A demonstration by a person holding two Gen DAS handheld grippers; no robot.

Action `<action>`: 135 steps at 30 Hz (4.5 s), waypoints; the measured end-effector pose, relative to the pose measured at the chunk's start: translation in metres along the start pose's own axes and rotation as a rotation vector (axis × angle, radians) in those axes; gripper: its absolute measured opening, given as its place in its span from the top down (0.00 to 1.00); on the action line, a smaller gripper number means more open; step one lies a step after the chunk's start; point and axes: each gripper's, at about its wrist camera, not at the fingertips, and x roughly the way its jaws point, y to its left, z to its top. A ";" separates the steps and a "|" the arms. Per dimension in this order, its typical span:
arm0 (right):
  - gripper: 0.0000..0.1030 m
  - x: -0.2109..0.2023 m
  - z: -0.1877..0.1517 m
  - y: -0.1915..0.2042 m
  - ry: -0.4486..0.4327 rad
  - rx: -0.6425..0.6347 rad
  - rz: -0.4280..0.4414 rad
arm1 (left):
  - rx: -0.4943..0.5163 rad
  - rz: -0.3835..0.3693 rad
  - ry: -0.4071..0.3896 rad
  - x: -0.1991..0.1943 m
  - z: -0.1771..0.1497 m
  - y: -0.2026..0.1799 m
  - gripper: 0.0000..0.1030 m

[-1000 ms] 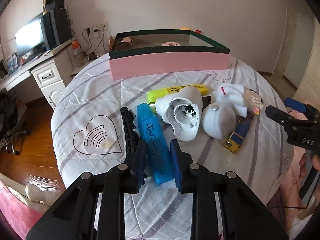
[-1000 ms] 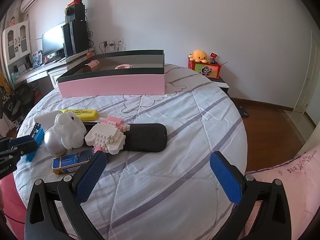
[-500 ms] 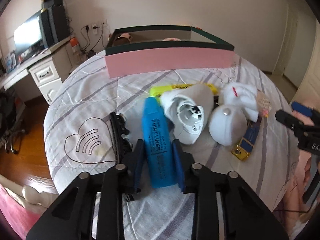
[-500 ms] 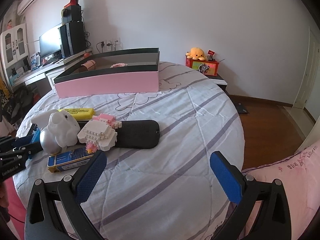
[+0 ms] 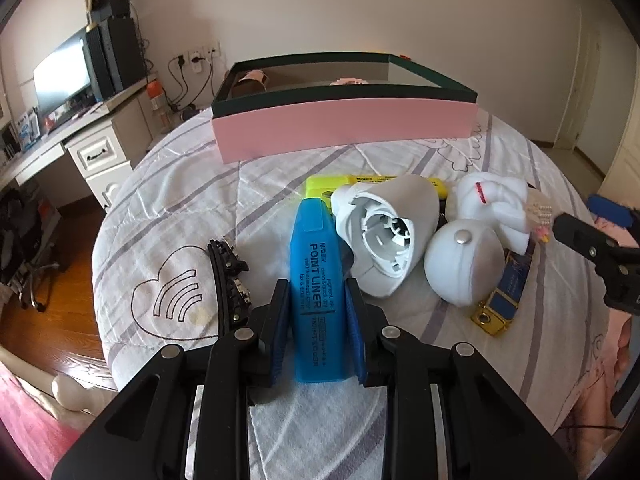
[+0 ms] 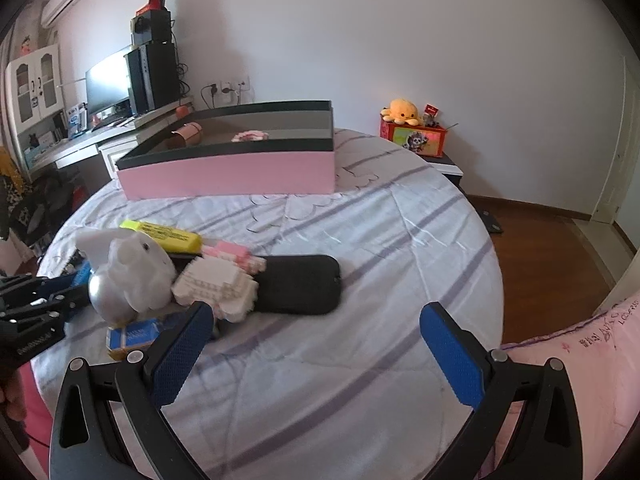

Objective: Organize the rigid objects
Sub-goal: 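Hold the blue highlighter in the left gripper while the right grasps the white block figure, then carry the highlighter and block figure into the pink box and open both grippers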

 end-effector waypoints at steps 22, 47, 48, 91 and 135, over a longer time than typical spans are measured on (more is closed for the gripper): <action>0.56 0.026 0.010 0.013 0.061 -0.042 0.062 | -0.002 -0.032 -0.007 0.001 -0.003 0.006 0.73; 0.56 0.016 -0.002 0.001 0.073 -0.047 0.064 | -0.012 -0.023 -0.047 -0.023 -0.004 0.007 0.74; 0.56 0.015 -0.001 0.001 0.070 -0.047 0.064 | -0.012 -0.025 -0.053 -0.026 -0.003 0.008 0.74; 0.56 -0.009 0.073 0.026 -0.061 -0.147 0.125 | 0.023 0.033 -0.201 -0.054 0.074 0.010 0.74; 0.56 0.252 0.234 0.022 0.323 -0.270 0.087 | 0.093 0.012 0.123 0.193 0.269 0.015 0.73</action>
